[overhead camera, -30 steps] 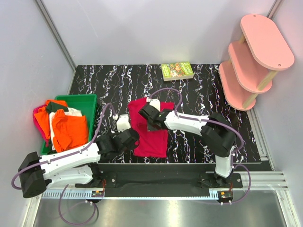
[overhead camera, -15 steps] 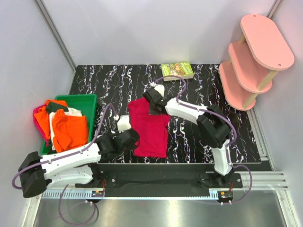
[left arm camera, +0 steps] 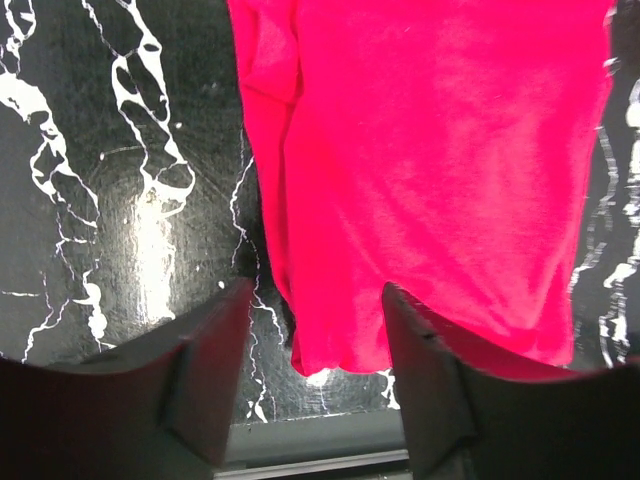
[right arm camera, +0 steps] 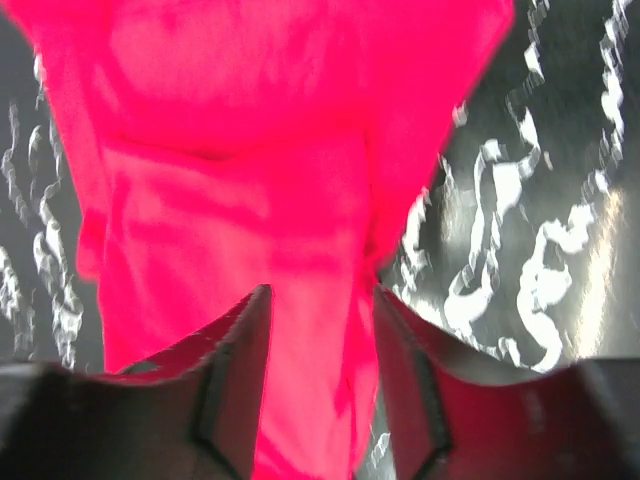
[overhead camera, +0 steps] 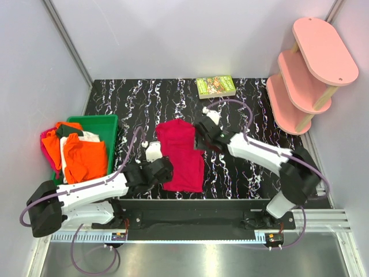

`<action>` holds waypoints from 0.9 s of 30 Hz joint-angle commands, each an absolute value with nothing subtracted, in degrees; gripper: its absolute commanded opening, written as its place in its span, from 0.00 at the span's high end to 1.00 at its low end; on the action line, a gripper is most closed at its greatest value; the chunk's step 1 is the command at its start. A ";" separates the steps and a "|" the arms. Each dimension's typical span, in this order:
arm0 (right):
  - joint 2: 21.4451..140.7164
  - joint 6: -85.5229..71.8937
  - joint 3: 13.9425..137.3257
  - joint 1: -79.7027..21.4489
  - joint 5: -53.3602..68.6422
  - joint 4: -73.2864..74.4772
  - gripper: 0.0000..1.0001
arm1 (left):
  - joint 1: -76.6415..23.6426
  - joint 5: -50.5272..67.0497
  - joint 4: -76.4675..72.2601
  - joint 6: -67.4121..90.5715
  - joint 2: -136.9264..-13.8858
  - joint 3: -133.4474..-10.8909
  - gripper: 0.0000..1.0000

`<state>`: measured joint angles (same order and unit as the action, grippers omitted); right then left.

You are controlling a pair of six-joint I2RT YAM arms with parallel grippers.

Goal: Fold and stack the t-shirts
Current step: Grab one side of the 2/3 rectangular tshirt with both arms

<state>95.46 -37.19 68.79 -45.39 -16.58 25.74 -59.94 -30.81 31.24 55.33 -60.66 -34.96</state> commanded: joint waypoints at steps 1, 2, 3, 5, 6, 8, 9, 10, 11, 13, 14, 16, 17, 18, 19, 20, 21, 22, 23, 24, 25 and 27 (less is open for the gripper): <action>85.97 -41.83 58.99 -47.98 -15.38 25.05 0.42 | -60.03 -31.12 28.92 56.51 -63.45 -35.60 0.35; 83.87 -43.14 57.23 -48.68 -15.29 24.96 0.39 | -60.03 -31.11 28.74 56.95 -63.89 -35.51 0.35; 83.33 -43.68 54.26 -48.87 -14.77 24.87 0.37 | -60.03 -31.11 28.22 57.21 -64.42 -35.33 0.34; 82.09 -44.99 50.82 -50.00 -13.19 23.83 0.37 | -60.03 -30.85 27.86 57.65 -66.00 -35.33 0.34; 81.92 -45.52 50.02 -50.53 -13.01 23.56 0.38 | -60.03 -30.50 27.08 57.57 -66.61 -35.25 0.33; 81.39 -46.66 47.91 -52.81 -13.01 22.94 0.40 | -60.03 -29.88 26.63 57.74 -68.29 -35.33 0.34; 81.21 -47.28 47.20 -53.61 -13.18 22.85 0.42 | -60.12 -29.62 26.28 57.83 -68.90 -35.42 0.34; 80.78 -47.81 46.50 -54.22 -13.01 22.59 0.42 | -60.12 -29.36 26.28 58.09 -69.52 -35.51 0.33; 80.51 -48.86 45.28 -54.84 -12.92 22.41 0.43 | -60.12 -29.36 26.19 58.70 -70.22 -35.59 0.34; 79.72 -49.74 44.04 -56.33 -12.75 22.06 0.43 | -60.38 -29.27 26.19 59.32 -70.93 -35.68 0.34; 79.46 -50.44 42.90 -57.03 -12.74 21.71 0.43 | -60.55 -29.27 26.10 59.94 -71.19 -35.60 0.34; 78.84 -50.97 42.19 -58.44 -12.74 21.36 0.44 | -60.91 -29.27 26.02 60.47 -71.45 -35.51 0.34; 78.75 -51.32 41.67 -58.80 -12.66 21.36 0.43 | -61.26 -29.35 26.02 60.90 -71.54 -35.42 0.34; 78.84 -51.50 41.57 -59.41 -12.40 21.36 0.44 | -61.35 -29.44 26.10 61.17 -71.63 -35.33 0.34; 79.01 -51.59 41.40 -59.68 -12.31 21.10 0.44 | -61.43 -29.44 26.10 61.35 -71.80 -35.25 0.34; 79.19 -51.85 41.31 -59.94 -12.30 21.01 0.44 | -61.61 -29.36 26.02 61.78 -71.89 -35.24 0.34; 79.36 -51.94 41.31 -60.29 -12.22 20.92 0.44 | -61.70 -29.36 26.02 61.87 -72.33 -35.24 0.34; 79.45 -52.12 41.31 -60.82 -12.39 20.83 0.44 | -61.87 -29.27 26.10 61.96 -72.42 -35.24 0.34; 79.45 -52.29 41.31 -61.08 -12.48 20.66 0.44 | -62.05 -29.27 26.10 62.22 -72.51 -35.33 0.34; 79.54 -52.29 41.31 -61.17 -12.57 20.48 0.44 | -62.22 -29.27 26.10 62.31 -72.60 -35.25 0.34; 79.98 -52.21 41.22 -61.26 -12.48 19.96 0.44 | -62.31 -29.35 26.10 62.49 -72.68 -35.07 0.34; 81.29 -51.94 41.57 -61.35 -12.04 19.87 0.44 | -62.49 -29.18 26.10 62.93 -72.95 -34.81 0.34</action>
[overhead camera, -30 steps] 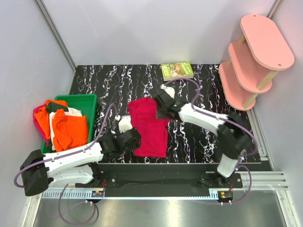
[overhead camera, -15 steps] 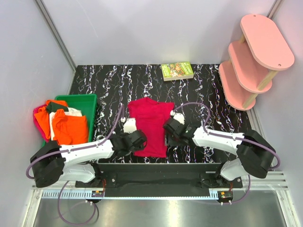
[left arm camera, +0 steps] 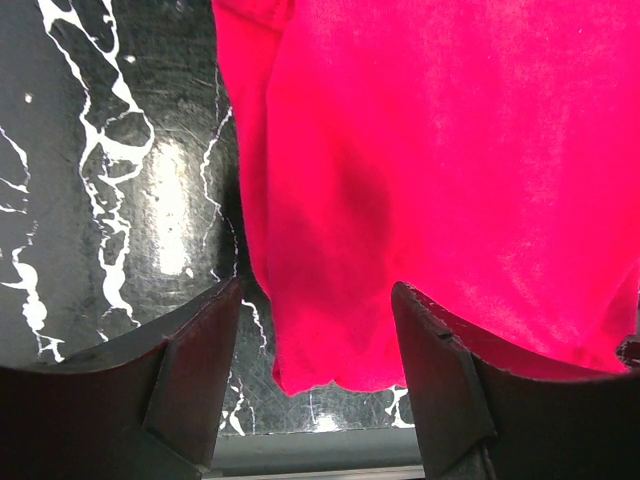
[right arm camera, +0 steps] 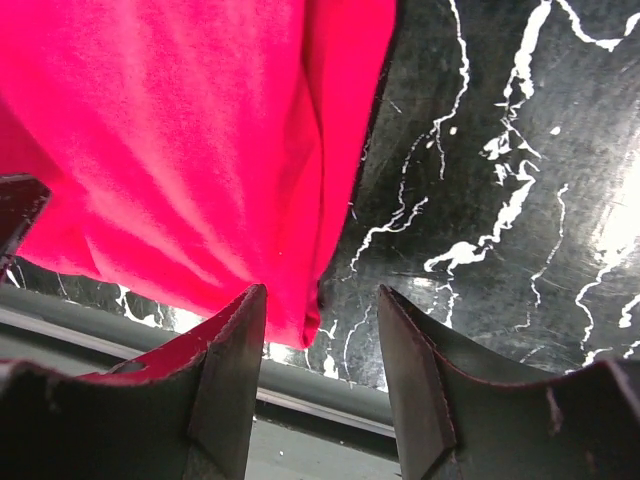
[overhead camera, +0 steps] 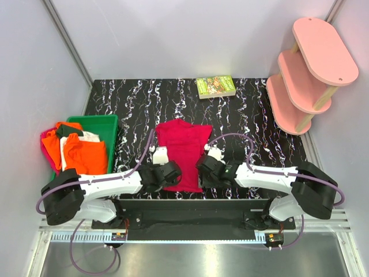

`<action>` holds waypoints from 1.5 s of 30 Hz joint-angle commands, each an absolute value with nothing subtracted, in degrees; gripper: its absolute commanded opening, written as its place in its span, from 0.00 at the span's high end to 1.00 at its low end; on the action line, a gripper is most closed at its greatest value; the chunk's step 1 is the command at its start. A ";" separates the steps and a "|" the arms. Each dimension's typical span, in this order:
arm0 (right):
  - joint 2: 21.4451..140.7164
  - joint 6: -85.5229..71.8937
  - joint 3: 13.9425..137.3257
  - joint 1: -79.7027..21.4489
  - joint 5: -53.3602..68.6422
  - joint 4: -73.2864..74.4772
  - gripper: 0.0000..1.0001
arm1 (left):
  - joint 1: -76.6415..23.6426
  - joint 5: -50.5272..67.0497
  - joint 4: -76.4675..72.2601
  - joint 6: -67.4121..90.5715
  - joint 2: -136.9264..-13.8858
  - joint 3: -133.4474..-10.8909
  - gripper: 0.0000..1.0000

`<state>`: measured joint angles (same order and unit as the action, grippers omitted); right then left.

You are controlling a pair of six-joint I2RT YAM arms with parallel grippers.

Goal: Fold and stack the t-shirts
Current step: Grab one side of the 2/3 rectangular tshirt with both arms

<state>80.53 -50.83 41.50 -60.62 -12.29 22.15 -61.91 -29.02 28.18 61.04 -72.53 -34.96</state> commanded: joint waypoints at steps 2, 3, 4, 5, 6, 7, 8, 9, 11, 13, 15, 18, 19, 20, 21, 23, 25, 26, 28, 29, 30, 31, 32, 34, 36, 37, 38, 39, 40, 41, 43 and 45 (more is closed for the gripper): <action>83.49 -51.94 41.84 -61.26 -11.52 19.60 0.44 | -62.49 -29.00 26.02 63.28 -73.39 -34.63 0.34; 84.11 -52.12 41.75 -61.26 -10.99 19.51 0.45 | -62.49 -28.83 26.02 63.46 -73.65 -34.54 0.34; 85.07 -52.38 41.75 -61.26 -10.73 19.25 0.45 | -62.49 -28.74 26.02 63.81 -73.91 -34.28 0.34; 85.51 -52.64 41.57 -61.26 -10.46 19.16 0.45 | -62.49 -28.65 25.93 63.98 -74.00 -34.19 0.34; 85.69 -52.91 41.57 -61.26 -10.02 19.16 0.46 | -62.40 -28.48 25.75 64.07 -74.09 -34.02 0.34; 86.22 -53.08 41.31 -61.26 -10.02 19.07 0.46 | -62.49 -28.30 25.84 64.42 -74.18 -33.67 0.34; 86.31 -53.17 41.22 -61.26 -9.85 19.16 0.46 | -62.40 -28.30 25.58 64.68 -74.18 -33.49 0.34; 86.57 -53.26 41.05 -61.26 -9.67 19.16 0.48 | -62.49 -27.95 25.32 64.86 -74.18 -33.23 0.34; 87.18 -53.61 40.78 -61.26 -9.49 19.07 0.50 | -62.49 -27.60 24.70 65.30 -74.27 -32.52 0.35; 87.63 -54.14 40.61 -61.26 -9.05 19.07 0.57 | -62.49 -26.99 24.26 65.56 -74.44 -32.00 0.37; 87.80 -54.84 39.99 -61.26 -8.62 19.16 0.61 | -62.49 -26.55 24.00 65.92 -75.14 -31.73 0.39; 86.93 -55.55 39.20 -61.26 -8.35 19.16 0.65 | -62.49 -26.11 23.47 66.18 -75.76 -31.38 0.41; 86.75 -55.81 38.68 -61.26 -8.26 19.25 0.66 | -62.49 -25.93 23.21 66.27 -75.76 -31.12 0.42; 86.75 -55.90 38.50 -61.17 -8.26 19.25 0.67 | -62.40 -25.84 22.94 66.36 -75.76 -30.94 0.43; 86.23 -56.07 38.24 -61.26 -8.17 19.34 0.67 | -62.49 -25.67 22.94 66.36 -75.67 -30.85 0.44; 85.87 -56.60 37.53 -61.26 -8.09 19.51 0.70 | -62.58 -25.49 22.85 66.53 -75.59 -30.50 0.45; 85.26 -56.95 36.92 -61.43 -7.91 19.77 0.71 | -62.58 -25.23 22.94 66.62 -75.06 -29.97 0.47; 85.17 -56.95 36.83 -61.44 -8.00 19.86 0.71 | -62.67 -25.05 23.03 66.71 -74.80 -29.80 0.47; 84.90 -57.04 36.91 -61.52 -8.09 20.47 0.71 | -62.75 -24.44 23.64 66.88 -73.75 -29.53 0.46; 84.73 -57.04 36.91 -61.52 -8.26 20.74 0.70 | -62.93 -24.26 23.99 66.97 -73.39 -29.53 0.46; 84.29 -56.95 37.00 -61.61 -8.35 21.09 0.67 | -63.10 -24.00 24.34 67.15 -72.95 -29.62 0.43; 84.11 -56.87 37.09 -61.61 -8.44 21.44 0.65 | -63.45 -23.99 25.56 67.50 -72.08 -29.71 0.38; 84.02 -56.87 37.18 -61.70 -8.61 21.53 0.64 | -63.81 -23.99 26.27 67.67 -71.55 -29.79 0.36; 83.41 -56.60 37.09 -61.70 -8.70 21.97 0.64 | -64.68 -24.08 28.11 68.20 -70.67 -29.97 0.35; 83.06 -56.69 36.91 -61.79 -8.70 22.15 0.63 | -65.30 -24.17 29.17 68.64 -69.61 -29.97 0.35; 83.06 -56.69 36.74 -61.79 -8.70 22.24 0.64 | -65.65 -24.17 29.88 69.08 -69.35 -29.88 0.35; 82.80 -56.69 36.48 -61.87 -8.79 22.15 0.64 | -65.92 -24.34 30.06 69.34 -69.08 -29.80 0.35; 82.79 -56.78 36.30 -61.87 -8.79 22.24 0.64 | -66.09 -24.52 30.23 69.61 -69.08 -29.71 0.35; 82.79 -56.69 36.30 -61.88 -8.79 22.15 0.64 | -66.35 -24.61 30.67 70.22 -69.08 -29.62 0.36; 82.71 -56.69 36.21 -61.88 -8.88 22.15 0.64 | -66.44 -24.87 31.11 70.66 -69.26 -29.71 0.37; 82.44 -56.60 36.04 -61.96 -8.88 22.15 0.64 | -66.88 -25.31 32.51 72.15 -69.43 -30.06 0.39; 82.18 -56.60 35.95 -61.88 -9.14 22.15 0.64 | -67.06 -25.93 33.31 73.21 -69.69 -30.06 0.43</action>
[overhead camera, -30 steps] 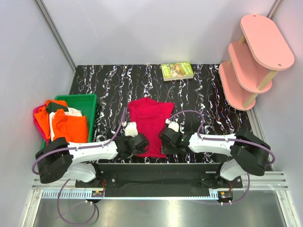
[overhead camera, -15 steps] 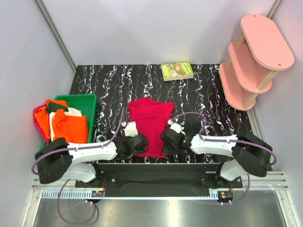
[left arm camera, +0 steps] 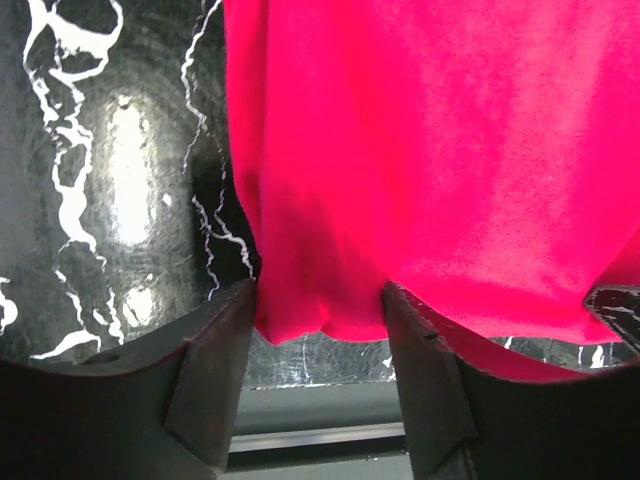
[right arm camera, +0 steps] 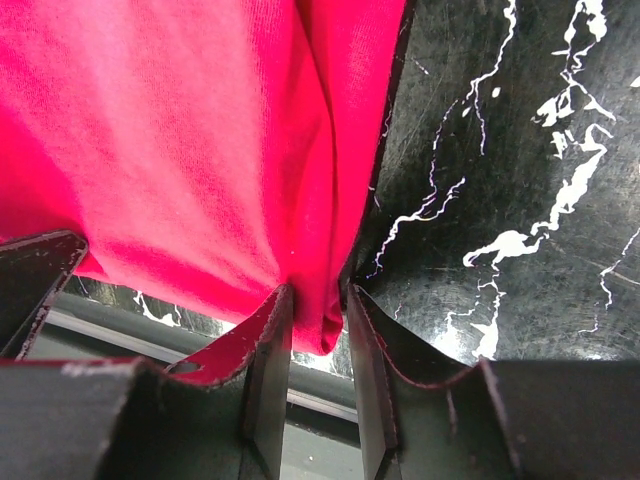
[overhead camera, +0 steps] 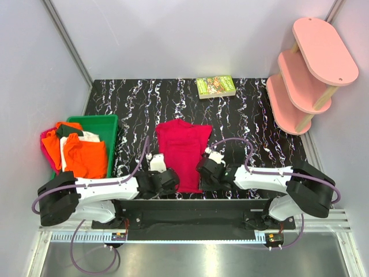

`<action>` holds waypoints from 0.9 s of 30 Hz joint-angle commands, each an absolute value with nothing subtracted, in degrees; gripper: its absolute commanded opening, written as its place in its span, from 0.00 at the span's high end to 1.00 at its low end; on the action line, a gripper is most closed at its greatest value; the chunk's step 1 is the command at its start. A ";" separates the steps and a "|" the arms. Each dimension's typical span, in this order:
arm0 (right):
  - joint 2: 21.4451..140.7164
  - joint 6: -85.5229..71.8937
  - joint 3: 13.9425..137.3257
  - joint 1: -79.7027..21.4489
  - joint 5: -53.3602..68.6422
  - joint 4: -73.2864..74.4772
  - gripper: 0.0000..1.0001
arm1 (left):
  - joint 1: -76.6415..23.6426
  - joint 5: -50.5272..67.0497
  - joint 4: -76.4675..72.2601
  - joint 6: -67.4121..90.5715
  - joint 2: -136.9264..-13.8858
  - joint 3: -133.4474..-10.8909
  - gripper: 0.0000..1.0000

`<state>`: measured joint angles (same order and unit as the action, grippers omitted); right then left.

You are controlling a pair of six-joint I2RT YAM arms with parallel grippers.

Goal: Fold and stack the t-shirts
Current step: Grab one side of the 2/3 rectangular tshirt with both arms

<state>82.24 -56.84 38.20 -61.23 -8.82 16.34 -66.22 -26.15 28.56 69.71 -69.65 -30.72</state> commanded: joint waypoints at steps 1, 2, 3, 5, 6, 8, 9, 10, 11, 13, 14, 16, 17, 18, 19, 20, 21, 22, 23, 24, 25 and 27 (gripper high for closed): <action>82.18 -56.51 35.86 -61.96 -9.23 22.24 0.64 | -67.06 -26.10 33.66 73.91 -69.87 -30.06 0.44; 82.35 -56.43 35.95 -61.96 -9.23 22.24 0.65 | -67.06 -26.45 34.01 74.09 -70.13 -30.06 0.48; 82.35 -56.25 35.95 -61.96 -9.32 22.24 0.65 | -67.06 -26.54 34.36 74.53 -70.83 -30.32 0.50; 82.53 -56.25 35.95 -61.96 -9.32 22.24 0.66 | -67.06 -26.46 34.63 74.53 -71.54 -30.58 0.54; 82.79 -56.08 36.03 -61.96 -9.23 22.24 0.67 | -67.06 -26.37 34.80 74.71 -71.80 -30.93 0.58; 83.05 -56.07 36.12 -62.05 -9.23 22.32 0.67 | -67.06 -26.02 34.72 74.79 -72.42 -31.03 0.59; 83.14 -55.90 36.21 -61.96 -9.14 22.15 0.67 | -67.15 -25.93 34.89 74.62 -72.51 -31.11 0.58; 83.23 -55.90 36.21 -61.96 -9.14 22.24 0.65 | -67.24 -25.84 34.81 74.53 -72.77 -31.20 0.56; 83.32 -55.81 36.30 -61.96 -9.05 22.24 0.64 | -67.32 -25.67 34.72 74.44 -72.86 -31.29 0.52; 83.32 -55.63 36.47 -61.96 -9.05 22.24 0.62 | -67.76 -25.84 34.80 74.18 -72.77 -31.55 0.38; 83.23 -55.55 36.56 -61.96 -9.05 22.15 0.62 | -67.85 -26.10 34.80 74.01 -72.51 -31.73 0.33; 83.23 -55.28 37.00 -61.96 -8.97 21.97 0.61 | -68.29 -26.37 35.07 73.57 -71.99 -31.99 0.22; 83.32 -55.20 37.09 -61.96 -8.88 21.97 0.61 | -68.38 -26.54 35.16 73.56 -71.37 -32.17 0.20; 83.49 -54.93 37.35 -61.96 -8.88 21.80 0.61 | -68.38 -26.54 35.59 73.30 -71.11 -32.25 0.18; 83.67 -55.02 37.44 -61.96 -8.62 21.80 0.62 | -68.47 -26.63 35.77 73.39 -70.76 -32.34 0.18; 84.19 -55.02 37.35 -61.96 -8.44 21.62 0.62 | -68.55 -26.80 35.95 73.21 -70.40 -32.17 0.17; 84.55 -55.11 37.35 -61.96 -8.26 21.45 0.63 | -68.47 -26.81 36.38 73.13 -69.97 -32.25 0.17; 84.90 -55.19 37.27 -61.96 -7.91 21.36 0.64 | -68.47 -26.72 36.82 73.13 -69.70 -32.17 0.16; 85.16 -55.37 37.09 -61.96 -7.74 21.01 0.66 | -68.47 -26.72 37.17 73.21 -69.52 -31.91 0.16; 85.34 -55.63 36.83 -61.96 -7.65 20.92 0.68 | -68.64 -26.72 37.79 73.47 -69.00 -31.73 0.16; 85.52 -55.81 36.74 -61.96 -7.39 20.74 0.72 | -68.64 -26.72 38.05 73.56 -68.73 -31.29 0.16; 85.78 -56.34 36.48 -61.96 -7.29 20.74 0.76 | -68.64 -26.72 38.49 74.00 -67.86 -30.76 0.16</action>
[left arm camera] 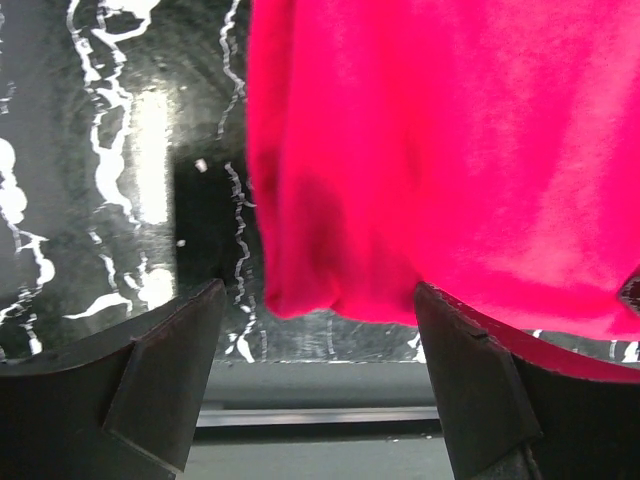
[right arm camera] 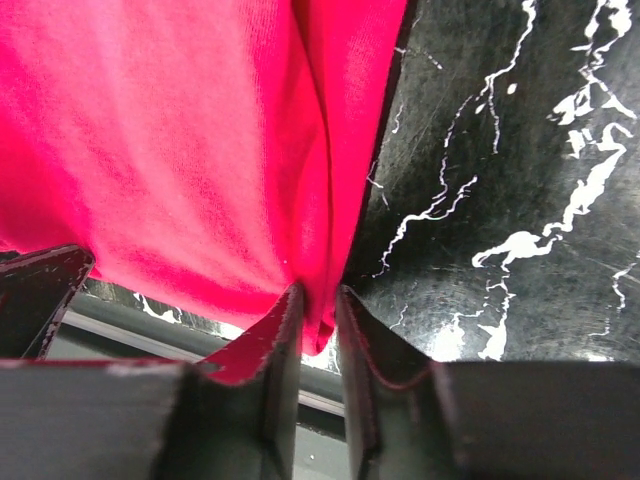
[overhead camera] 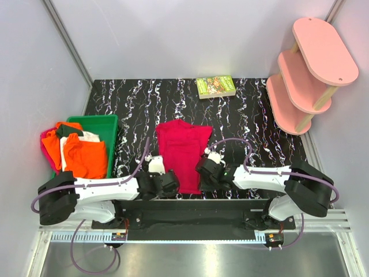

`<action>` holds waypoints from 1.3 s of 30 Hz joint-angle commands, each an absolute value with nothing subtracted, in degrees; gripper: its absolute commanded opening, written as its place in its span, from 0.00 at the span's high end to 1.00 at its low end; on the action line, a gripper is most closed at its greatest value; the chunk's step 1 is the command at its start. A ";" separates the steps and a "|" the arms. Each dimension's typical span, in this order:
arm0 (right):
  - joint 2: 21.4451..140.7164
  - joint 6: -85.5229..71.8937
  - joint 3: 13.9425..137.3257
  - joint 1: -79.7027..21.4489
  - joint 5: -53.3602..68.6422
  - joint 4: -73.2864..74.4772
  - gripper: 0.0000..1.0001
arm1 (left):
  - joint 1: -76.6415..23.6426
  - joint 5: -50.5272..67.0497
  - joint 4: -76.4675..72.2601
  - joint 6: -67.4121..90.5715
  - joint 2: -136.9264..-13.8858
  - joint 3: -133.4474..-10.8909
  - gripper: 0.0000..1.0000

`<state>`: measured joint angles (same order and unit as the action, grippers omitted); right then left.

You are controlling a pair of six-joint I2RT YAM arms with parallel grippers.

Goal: Fold and stack the t-shirts
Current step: Grab one side of the 2/3 rectangular tshirt with both arms

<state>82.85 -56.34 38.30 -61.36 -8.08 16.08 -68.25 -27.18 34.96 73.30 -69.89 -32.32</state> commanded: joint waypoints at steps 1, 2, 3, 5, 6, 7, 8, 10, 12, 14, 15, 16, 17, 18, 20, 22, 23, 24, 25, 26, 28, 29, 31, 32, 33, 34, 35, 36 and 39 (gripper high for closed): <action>85.96 -56.51 36.39 -61.96 -7.29 20.66 0.83 | -68.64 -26.72 38.58 74.09 -67.59 -30.41 0.16; 85.96 -56.69 36.39 -61.96 -7.21 20.65 0.85 | -68.64 -26.72 38.58 74.27 -67.41 -30.32 0.16; 85.96 -56.86 36.21 -62.05 -7.21 20.65 0.88 | -68.64 -26.72 38.67 74.27 -67.41 -30.24 0.16; 85.87 -57.56 35.95 -61.88 -7.12 20.65 0.95 | -68.64 -26.72 38.85 74.27 -67.41 -30.32 0.16; 85.78 -57.83 35.77 -61.96 -7.21 20.83 0.97 | -68.73 -26.72 38.85 74.27 -67.41 -30.32 0.16; 85.61 -58.09 35.60 -61.96 -7.38 20.92 0.99 | -68.64 -26.72 38.93 74.27 -67.67 -30.41 0.16; 85.52 -58.53 35.42 -62.05 -7.38 21.27 1.00 | -68.64 -26.81 39.02 74.27 -67.85 -30.41 0.17; 85.17 -58.97 35.25 -61.96 -7.82 21.79 1.00 | -68.64 -26.89 38.94 74.18 -68.46 -30.50 0.17; 84.73 -59.50 35.24 -62.05 -8.43 22.58 1.00 | -68.64 -27.07 39.02 74.00 -68.82 -30.59 0.18; 84.11 -59.85 35.24 -61.96 -8.88 23.55 1.00 | -68.64 -27.16 39.02 73.92 -69.26 -30.59 0.18; 83.94 -59.94 35.33 -61.96 -9.57 23.99 1.00 | -68.73 -27.16 39.11 73.92 -69.26 -30.59 0.19; 83.50 -60.12 35.42 -61.96 -10.02 25.13 1.00 | -68.73 -27.25 39.20 73.92 -69.08 -30.41 0.19; 83.15 -60.55 35.51 -62.05 -10.54 25.57 1.00 | -68.64 -27.25 39.20 74.00 -68.82 -30.32 0.19; 82.88 -60.73 35.59 -61.96 -11.50 25.92 1.00 | -68.64 -27.33 39.29 74.09 -68.64 -30.15 0.20; 81.92 -61.61 35.68 -61.96 -12.48 27.51 1.00 | -68.64 -27.33 39.37 74.27 -68.03 -29.71 0.21; 81.21 -62.22 35.95 -61.96 -14.23 29.25 1.00 | -68.64 -27.77 39.55 74.44 -67.50 -29.53 0.21; 81.04 -62.57 36.03 -61.96 -14.67 29.62 1.00 | -68.73 -28.03 39.81 74.62 -67.41 -29.53 0.21; 80.95 -62.84 36.21 -61.96 -15.46 30.05 1.00 | -68.64 -28.21 39.81 74.71 -66.98 -29.53 0.21; 80.77 -63.19 36.47 -61.96 -15.82 31.28 1.00 | -68.64 -28.65 39.90 74.79 -66.89 -29.79 0.21; 80.68 -63.37 36.56 -61.96 -15.99 31.29 1.00 | -68.64 -28.91 40.16 74.88 -66.71 -29.97 0.21; 80.60 -63.46 36.65 -61.96 -16.17 31.55 1.00 | -68.64 -29.61 40.51 74.88 -66.45 -30.67 0.21; 80.68 -63.37 36.65 -61.96 -16.08 31.55 1.00 | -68.64 -29.88 40.78 74.88 -66.36 -30.85 0.21; 81.03 -63.19 36.83 -62.05 -15.82 31.46 1.00 | -68.64 -30.41 41.13 74.79 -66.09 -31.55 0.21; 81.12 -63.45 37.00 -61.96 -15.82 31.55 1.00 | -68.64 -30.50 41.57 74.97 -65.92 -31.64 0.21; 81.12 -63.37 37.00 -62.05 -15.82 31.47 1.00 | -68.64 -30.67 41.75 74.97 -65.40 -31.64 0.21; 81.12 -63.46 37.00 -61.96 -15.82 31.46 1.00 | -68.64 -30.93 41.66 75.06 -65.22 -31.29 0.21; 81.12 -63.46 36.91 -61.96 -15.82 31.46 1.00 | -68.56 -30.94 41.75 75.32 -65.04 -31.12 0.21; 81.04 -63.54 36.91 -61.96 -15.91 31.38 1.00 | -68.55 -30.94 41.75 75.41 -65.04 -30.85 0.22; 80.86 -63.54 37.00 -61.96 -15.82 31.38 1.00 | -68.55 -30.94 41.75 76.03 -66.70 -30.06 0.23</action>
